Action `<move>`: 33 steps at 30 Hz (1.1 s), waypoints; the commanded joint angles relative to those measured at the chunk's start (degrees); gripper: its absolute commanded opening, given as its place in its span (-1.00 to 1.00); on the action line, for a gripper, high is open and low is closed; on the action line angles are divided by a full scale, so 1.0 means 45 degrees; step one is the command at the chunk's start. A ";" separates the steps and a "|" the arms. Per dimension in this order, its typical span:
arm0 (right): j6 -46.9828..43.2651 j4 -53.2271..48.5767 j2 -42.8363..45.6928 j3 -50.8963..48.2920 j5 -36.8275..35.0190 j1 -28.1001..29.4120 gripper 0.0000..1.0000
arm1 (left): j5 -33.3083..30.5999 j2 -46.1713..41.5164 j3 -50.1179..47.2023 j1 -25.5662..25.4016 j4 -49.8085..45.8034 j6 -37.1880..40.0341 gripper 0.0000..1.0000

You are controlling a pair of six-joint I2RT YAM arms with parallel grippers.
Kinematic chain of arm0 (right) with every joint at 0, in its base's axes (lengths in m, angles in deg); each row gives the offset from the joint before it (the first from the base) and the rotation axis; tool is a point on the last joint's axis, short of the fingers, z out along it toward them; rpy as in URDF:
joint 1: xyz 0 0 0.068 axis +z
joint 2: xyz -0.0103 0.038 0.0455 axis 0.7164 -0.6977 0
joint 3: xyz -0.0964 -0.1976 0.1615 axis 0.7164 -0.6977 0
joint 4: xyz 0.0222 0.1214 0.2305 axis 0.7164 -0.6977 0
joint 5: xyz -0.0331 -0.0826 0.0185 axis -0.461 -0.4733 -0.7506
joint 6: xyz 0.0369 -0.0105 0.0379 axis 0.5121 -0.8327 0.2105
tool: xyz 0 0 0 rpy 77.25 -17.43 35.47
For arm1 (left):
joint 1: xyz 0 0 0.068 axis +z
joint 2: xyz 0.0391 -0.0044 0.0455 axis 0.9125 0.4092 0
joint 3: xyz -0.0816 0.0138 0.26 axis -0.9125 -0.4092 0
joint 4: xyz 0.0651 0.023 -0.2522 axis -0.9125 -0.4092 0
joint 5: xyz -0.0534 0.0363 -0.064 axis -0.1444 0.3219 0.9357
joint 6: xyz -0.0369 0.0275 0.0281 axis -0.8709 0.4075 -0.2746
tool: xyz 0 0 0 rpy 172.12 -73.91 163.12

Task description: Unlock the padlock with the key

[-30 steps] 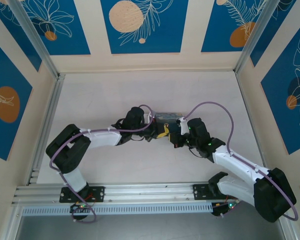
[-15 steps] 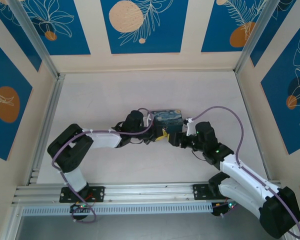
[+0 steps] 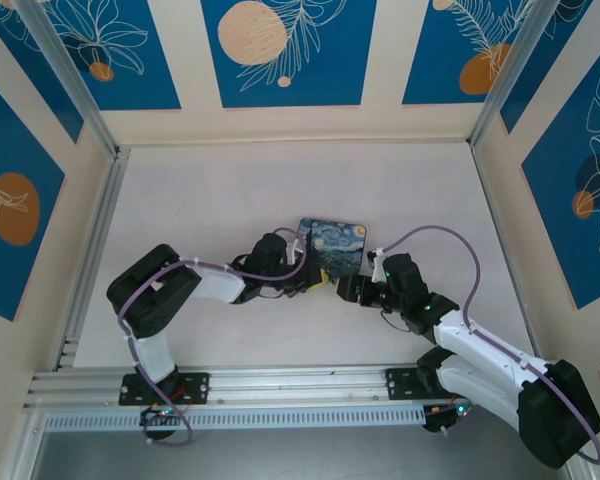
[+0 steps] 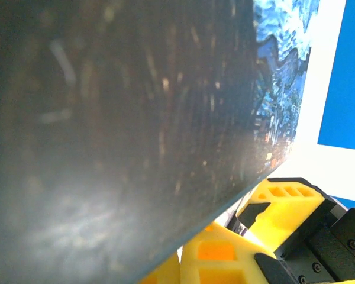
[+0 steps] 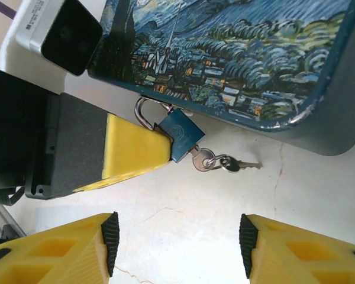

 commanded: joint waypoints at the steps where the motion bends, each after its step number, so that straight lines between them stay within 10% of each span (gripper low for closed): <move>1: 0.0310 0.0447 -0.0257 -0.0032 -0.0676 0.0069 0.20 | -0.0182 0.0407 -0.0169 -0.0216 -0.0536 0.0065 -1.00; 17: 0.0479 0.1309 -0.1640 0.0309 -0.0853 -0.0454 0.26 | -0.0481 -0.1115 -0.0514 -0.0301 -0.1056 0.0308 -0.09; 33: -0.0309 0.1661 -0.4107 0.2464 -0.0038 -0.1407 0.26 | -0.2834 -0.5266 0.0306 -0.0185 -0.6736 0.3189 0.88</move>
